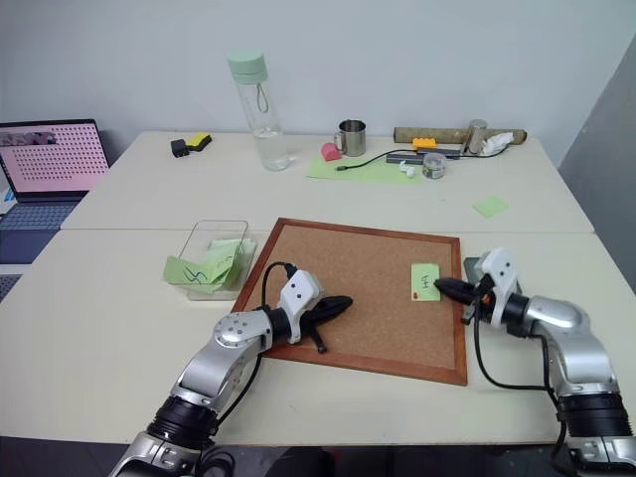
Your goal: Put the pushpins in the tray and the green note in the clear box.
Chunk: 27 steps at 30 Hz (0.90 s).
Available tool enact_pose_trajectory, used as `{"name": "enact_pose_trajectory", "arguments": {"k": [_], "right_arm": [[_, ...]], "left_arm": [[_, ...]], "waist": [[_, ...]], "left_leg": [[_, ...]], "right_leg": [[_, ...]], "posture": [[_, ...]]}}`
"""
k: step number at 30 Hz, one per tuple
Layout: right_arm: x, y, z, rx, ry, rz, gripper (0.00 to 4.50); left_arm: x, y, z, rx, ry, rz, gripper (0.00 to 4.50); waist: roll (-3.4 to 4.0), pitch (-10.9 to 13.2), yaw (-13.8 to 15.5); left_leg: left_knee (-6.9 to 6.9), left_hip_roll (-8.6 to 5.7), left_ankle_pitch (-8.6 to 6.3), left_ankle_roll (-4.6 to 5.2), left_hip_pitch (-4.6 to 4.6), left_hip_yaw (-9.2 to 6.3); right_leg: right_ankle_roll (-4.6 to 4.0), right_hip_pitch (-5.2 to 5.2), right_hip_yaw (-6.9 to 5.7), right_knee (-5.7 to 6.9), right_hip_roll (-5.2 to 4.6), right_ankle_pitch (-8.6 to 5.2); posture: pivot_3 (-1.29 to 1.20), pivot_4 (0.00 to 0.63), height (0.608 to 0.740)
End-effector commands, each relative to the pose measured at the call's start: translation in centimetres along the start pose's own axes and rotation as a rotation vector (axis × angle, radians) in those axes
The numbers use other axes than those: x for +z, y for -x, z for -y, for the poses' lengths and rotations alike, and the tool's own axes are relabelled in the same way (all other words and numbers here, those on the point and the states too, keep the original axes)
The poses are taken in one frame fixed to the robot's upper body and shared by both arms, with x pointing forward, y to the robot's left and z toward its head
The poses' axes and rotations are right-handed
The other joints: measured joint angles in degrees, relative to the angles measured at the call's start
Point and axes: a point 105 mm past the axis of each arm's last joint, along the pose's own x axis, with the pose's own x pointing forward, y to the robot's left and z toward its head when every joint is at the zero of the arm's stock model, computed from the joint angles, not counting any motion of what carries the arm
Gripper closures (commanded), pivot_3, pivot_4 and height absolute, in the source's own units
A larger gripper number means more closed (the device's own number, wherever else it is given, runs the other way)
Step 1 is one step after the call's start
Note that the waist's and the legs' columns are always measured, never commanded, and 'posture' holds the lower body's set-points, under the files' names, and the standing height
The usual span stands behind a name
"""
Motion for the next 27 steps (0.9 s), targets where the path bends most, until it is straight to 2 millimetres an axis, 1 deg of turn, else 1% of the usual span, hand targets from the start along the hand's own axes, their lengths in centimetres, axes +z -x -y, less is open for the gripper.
{"name": "enact_pose_trajectory", "arguments": {"k": [1,3,5,8,11,14,16,18,19,22,27], "right_arm": [[2.2,0.6,0.7,-0.039,0.017,0.063,4.45],[2.5,1.0,1.4,-0.075,0.016,0.061,4.45],[2.2,1.7,2.7,-0.144,0.028,0.025,4.45],[0.6,3.1,5.0,-0.269,0.062,-0.087,4.45],[-0.6,4.3,6.6,-0.356,0.064,-0.161,4.45],[-1.6,5.0,7.6,-0.409,0.062,-0.215,4.45],[-1.9,5.2,7.8,-0.419,0.057,-0.233,4.45],[-2.2,5.2,7.9,-0.428,0.040,-0.238,4.05],[-2.3,5.2,7.9,-0.430,0.033,-0.240,3.97],[-2.5,5.2,8.0,-0.433,0.024,-0.245,3.15],[-2.2,5.2,8.0,-0.432,0.018,-0.226,2.16]], "left_arm": [[-3.3,0.2,1.2,-0.037,0.049,-0.121,4.50],[-3.3,0.1,1.2,-0.038,0.048,-0.122,4.50],[-3.3,0.1,1.2,-0.038,0.048,-0.121,4.50],[-3.4,0.1,1.2,-0.037,0.048,-0.121,4.50],[-3.5,0.1,1.3,-0.037,0.049,-0.123,4.50],[-3.5,0.1,1.3,-0.038,0.049,-0.125,4.50],[-3.5,0.1,1.3,-0.039,0.048,-0.125,4.50],[-3.5,0.0,1.4,-0.040,0.048,-0.125,4.50],[-3.5,0.0,1.4,-0.041,0.048,-0.125,4.50],[-3.5,0.0,1.3,-0.040,0.047,-0.125,4.50],[-3.6,0.1,1.2,-0.037,0.047,-0.126,4.50]], "waist": [[-0.01,0.0,0.0],[-0.01,0.0,0.0],[0.00,0.0,0.0],[0.00,0.0,0.0],[-0.02,0.0,0.0],[0.02,0.0,0.0],[0.05,-0.1,0.0],[0.05,-0.1,0.0],[0.05,-0.1,0.0],[0.05,-0.1,0.0],[0.05,-0.1,0.0]], "left_leg": [[0.00,0.00,0.00,0.00,0.00,0.00],[-0.02,0.00,0.00,0.00,0.02,0.00],[-0.02,0.00,0.00,0.00,0.01,0.00],[-0.01,0.00,0.00,0.00,0.01,0.01],[-0.03,0.00,0.00,0.00,0.01,0.02],[-0.07,0.00,0.00,0.00,0.02,0.03],[-0.06,0.00,0.00,0.00,0.03,0.05],[-0.06,0.00,0.00,0.00,0.03,0.05],[-0.06,0.00,0.00,0.00,0.03,0.05],[-0.06,0.00,0.00,0.00,0.03,0.04],[-0.06,0.00,0.00,0.00,0.03,0.05]], "right_leg": [[0.00,0.00,0.00,0.00,0.00,0.00],[0.00,0.00,0.00,0.01,0.00,0.00],[0.00,0.00,0.00,0.02,0.00,0.00],[0.00,0.00,0.02,0.01,0.00,0.00],[0.00,0.00,0.01,-0.01,0.00,0.00],[-0.01,0.00,0.02,0.00,0.00,0.00],[-0.01,0.00,0.03,0.02,0.00,0.00],[0.00,0.00,0.03,0.02,0.00,0.00],[0.00,0.01,0.03,0.02,0.00,0.00],[0.00,0.01,0.03,0.02,0.00,0.00],[0.00,0.01,0.03,0.01,0.00,0.00]], "posture": [[0.00,0.150,0.740],[0.00,0.150,0.740],[0.00,0.150,0.740],[0.00,0.150,0.740],[0.00,0.150,0.740],[0.00,0.150,0.740],[0.00,0.150,0.740],[0.00,0.150,0.740],[0.00,0.150,0.740],[0.00,0.150,0.740],[0.00,0.150,0.740]]}}
